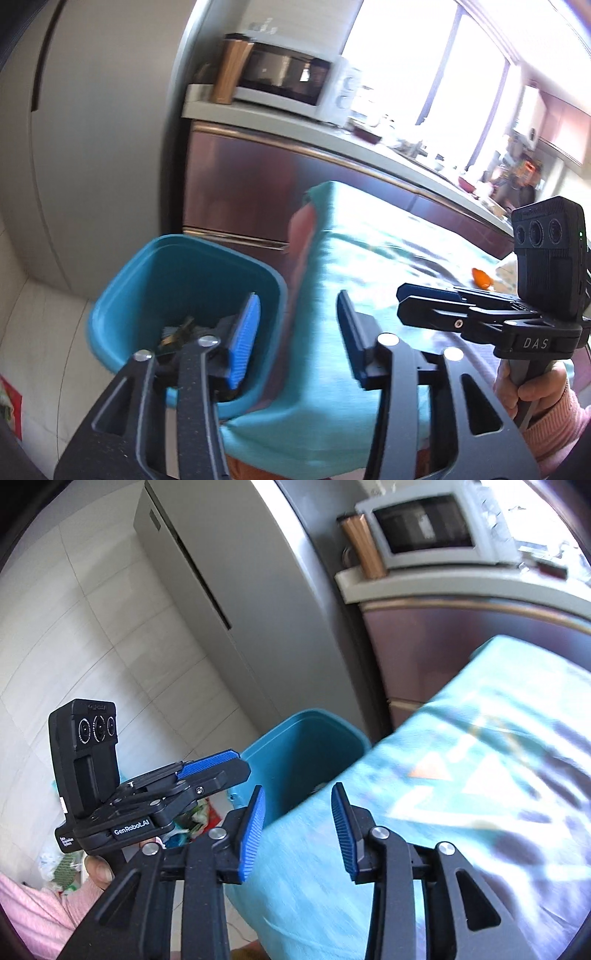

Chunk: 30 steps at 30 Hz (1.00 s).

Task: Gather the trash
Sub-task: 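Move both open tools back over the orange peels and cups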

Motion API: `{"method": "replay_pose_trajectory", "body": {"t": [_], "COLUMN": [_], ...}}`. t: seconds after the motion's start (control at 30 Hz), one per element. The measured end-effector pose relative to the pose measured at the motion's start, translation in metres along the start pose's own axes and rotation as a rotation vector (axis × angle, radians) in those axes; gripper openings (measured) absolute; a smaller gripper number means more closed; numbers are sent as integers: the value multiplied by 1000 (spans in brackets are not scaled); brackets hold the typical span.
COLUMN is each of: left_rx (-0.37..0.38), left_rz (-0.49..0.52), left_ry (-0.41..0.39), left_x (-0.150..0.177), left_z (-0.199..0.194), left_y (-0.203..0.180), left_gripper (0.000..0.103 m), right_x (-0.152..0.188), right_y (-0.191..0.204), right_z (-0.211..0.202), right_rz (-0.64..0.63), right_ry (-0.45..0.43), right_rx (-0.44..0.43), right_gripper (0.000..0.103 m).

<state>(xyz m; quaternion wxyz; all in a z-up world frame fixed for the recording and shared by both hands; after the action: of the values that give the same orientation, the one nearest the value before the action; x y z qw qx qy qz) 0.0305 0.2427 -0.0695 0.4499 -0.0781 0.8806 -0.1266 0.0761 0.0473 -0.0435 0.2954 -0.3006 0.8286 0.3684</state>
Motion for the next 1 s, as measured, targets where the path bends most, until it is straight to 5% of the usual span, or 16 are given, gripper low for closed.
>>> {"method": "replay_pose_trajectory", "body": {"t": [0.53,1.0], "left_rx": [260,396], "left_rz": [173,318], "left_ry": [98,237], "left_x": [19,38], "left_z": [46,107], "left_y": [-157,-282], "left_gripper": [49,49], "right_x": [56,85], "right_y": [-79,-155], "right_z": [-151,-256], "right_rz": [164,284], "right_ry": [-204,-374], "right_rx": [274,512], "right_gripper": [37,37]}}
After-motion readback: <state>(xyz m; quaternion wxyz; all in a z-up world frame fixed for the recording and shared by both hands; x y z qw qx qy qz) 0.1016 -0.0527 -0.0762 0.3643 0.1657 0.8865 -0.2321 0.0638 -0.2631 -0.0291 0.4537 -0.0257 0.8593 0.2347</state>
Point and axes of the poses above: each gripper's, at about its wrist camera, not at the fingertips, and z roughly the way its jaws point, y to its left, x to its underside, the point moved 4 cm from there along z, roughly the way its jaws point, and after that the axes turned 1 degree about -x, right-handed, at the moved point
